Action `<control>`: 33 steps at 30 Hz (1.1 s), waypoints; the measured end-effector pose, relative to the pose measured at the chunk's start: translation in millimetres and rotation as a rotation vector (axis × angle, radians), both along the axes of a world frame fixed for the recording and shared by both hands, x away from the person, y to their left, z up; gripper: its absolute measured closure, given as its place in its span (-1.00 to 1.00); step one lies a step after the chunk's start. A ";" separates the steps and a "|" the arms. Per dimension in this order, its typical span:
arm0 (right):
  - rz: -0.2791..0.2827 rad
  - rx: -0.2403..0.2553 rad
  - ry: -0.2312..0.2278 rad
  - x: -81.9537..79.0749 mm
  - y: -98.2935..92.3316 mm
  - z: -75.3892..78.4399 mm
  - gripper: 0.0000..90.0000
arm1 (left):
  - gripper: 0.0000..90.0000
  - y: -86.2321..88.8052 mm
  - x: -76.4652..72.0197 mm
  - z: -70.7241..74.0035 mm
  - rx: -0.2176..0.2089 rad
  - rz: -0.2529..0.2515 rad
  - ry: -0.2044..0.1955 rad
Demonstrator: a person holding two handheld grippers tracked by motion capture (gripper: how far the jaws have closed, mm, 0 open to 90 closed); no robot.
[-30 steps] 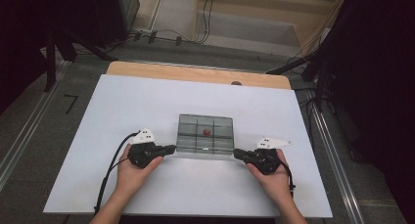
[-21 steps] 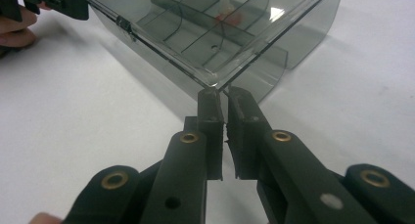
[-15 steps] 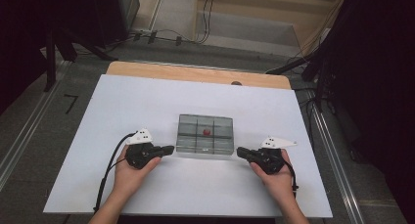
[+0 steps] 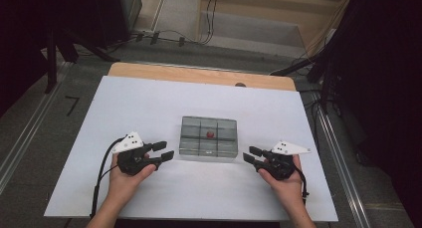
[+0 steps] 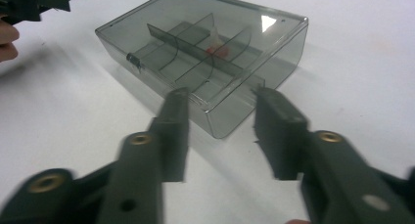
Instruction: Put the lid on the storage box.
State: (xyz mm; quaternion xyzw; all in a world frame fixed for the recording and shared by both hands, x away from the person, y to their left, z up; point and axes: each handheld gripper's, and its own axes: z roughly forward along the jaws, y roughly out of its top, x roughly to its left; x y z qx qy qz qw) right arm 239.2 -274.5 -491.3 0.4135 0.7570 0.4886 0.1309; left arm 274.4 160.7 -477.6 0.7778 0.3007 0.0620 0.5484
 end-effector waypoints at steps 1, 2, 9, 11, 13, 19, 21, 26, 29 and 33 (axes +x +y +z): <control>-0.003 -0.002 -0.009 -0.8 -0.4 0.9 0.04 | -0.01 1.5 -1.1 0.7 -0.006 0.005 -0.006; -0.008 -0.005 -0.016 -1.8 -0.5 1.9 -0.07 | -0.07 3.1 -1.9 1.4 -0.010 0.006 -0.012; -0.015 -0.007 -0.058 -11.2 -5.2 6.4 -0.66 | -0.43 14.2 -8.9 8.2 -0.034 0.032 -0.039; -0.009 0.011 -0.067 -14.1 -8.7 8.2 -0.75 | -0.60 17.0 -9.7 11.6 -0.043 0.037 -0.044; -0.001 0.029 -0.075 -16.3 -11.9 10.5 -0.82 | -0.73 19.5 -11.7 14.7 -0.041 0.048 -0.054; 0.003 0.033 -0.100 -20.4 -21.2 19.9 -0.99 | -0.87 28.1 -15.1 22.2 -0.048 0.064 -0.073; 0.003 0.044 -0.117 -22.5 -25.1 23.5 -0.99 | -0.93 30.8 -16.7 24.7 -0.046 0.068 -0.080; -0.022 0.046 -0.129 -28.5 -33.8 28.3 -0.99 | -0.98 39.9 -21.2 30.3 -0.056 0.066 -0.096; -0.033 0.040 -0.130 -32.5 -38.7 28.9 -1.00 | -1.00 45.8 -24.5 32.9 -0.062 0.071 -0.105; -0.048 0.033 -0.136 -37.8 -46.0 27.8 -1.00 | -1.00 54.7 -29.2 33.3 -0.055 0.082 -0.116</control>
